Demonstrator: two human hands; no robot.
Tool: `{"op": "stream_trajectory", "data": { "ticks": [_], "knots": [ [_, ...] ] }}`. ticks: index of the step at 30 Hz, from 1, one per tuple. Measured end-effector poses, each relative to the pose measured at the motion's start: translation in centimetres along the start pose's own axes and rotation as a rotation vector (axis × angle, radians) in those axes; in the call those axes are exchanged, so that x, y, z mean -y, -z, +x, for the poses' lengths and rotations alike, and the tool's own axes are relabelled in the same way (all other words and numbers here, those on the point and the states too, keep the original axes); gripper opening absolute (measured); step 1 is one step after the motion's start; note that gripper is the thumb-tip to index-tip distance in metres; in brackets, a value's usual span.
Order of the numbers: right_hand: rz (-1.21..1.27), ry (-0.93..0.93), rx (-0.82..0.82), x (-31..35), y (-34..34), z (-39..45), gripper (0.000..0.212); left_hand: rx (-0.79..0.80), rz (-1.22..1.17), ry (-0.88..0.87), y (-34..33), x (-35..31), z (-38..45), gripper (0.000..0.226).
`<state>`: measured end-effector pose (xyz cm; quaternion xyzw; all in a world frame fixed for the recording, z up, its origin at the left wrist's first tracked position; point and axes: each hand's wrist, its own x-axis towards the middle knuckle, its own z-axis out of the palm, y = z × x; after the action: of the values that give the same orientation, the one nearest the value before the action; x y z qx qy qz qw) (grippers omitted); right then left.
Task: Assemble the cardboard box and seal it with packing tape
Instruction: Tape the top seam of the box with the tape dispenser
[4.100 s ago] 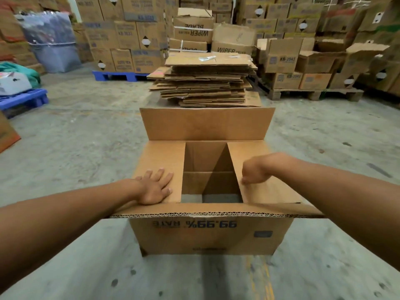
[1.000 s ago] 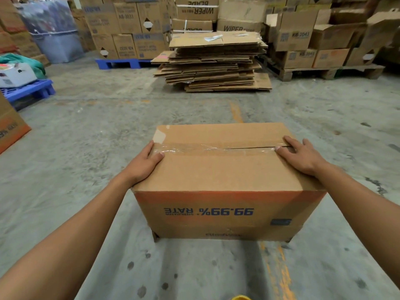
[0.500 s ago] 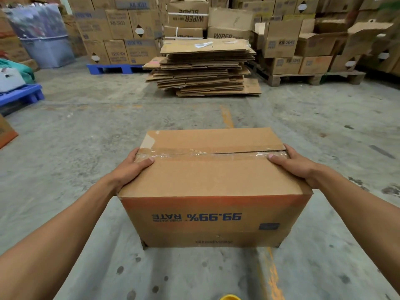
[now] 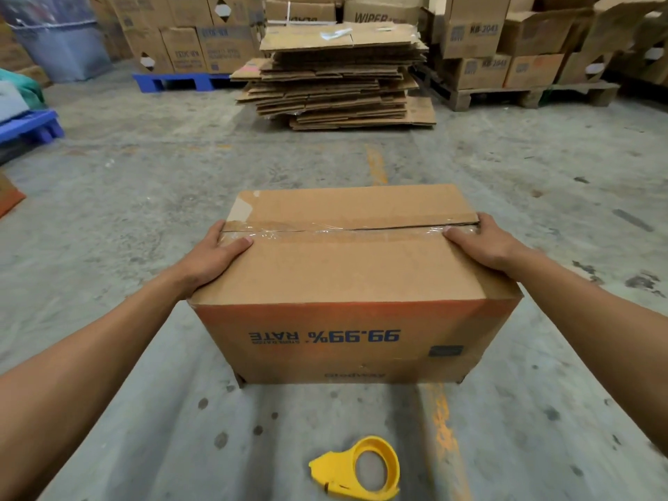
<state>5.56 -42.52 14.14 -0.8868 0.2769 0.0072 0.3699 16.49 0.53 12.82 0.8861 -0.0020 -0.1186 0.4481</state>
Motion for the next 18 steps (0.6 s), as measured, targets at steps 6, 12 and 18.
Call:
{"op": "stream_trajectory", "data": {
  "ticks": [6, 12, 18],
  "knots": [
    [-0.469, 0.502, -0.188, 7.3, -4.1, -3.4, 0.067, -0.136, 0.478, -0.128, -0.5, -0.9, 0.6, 0.08],
    [-0.435, 1.521, 0.105, 9.6, -14.1, -12.4, 0.038, -0.169, 0.805, -0.258, -1.9, -2.1, 0.9, 0.066],
    [-0.602, 1.474, 0.566, -1.6, -21.2, -17.7, 0.041, -0.054, 0.872, -0.4, -4.9, -3.8, -0.2, 0.068]
  ]
}}
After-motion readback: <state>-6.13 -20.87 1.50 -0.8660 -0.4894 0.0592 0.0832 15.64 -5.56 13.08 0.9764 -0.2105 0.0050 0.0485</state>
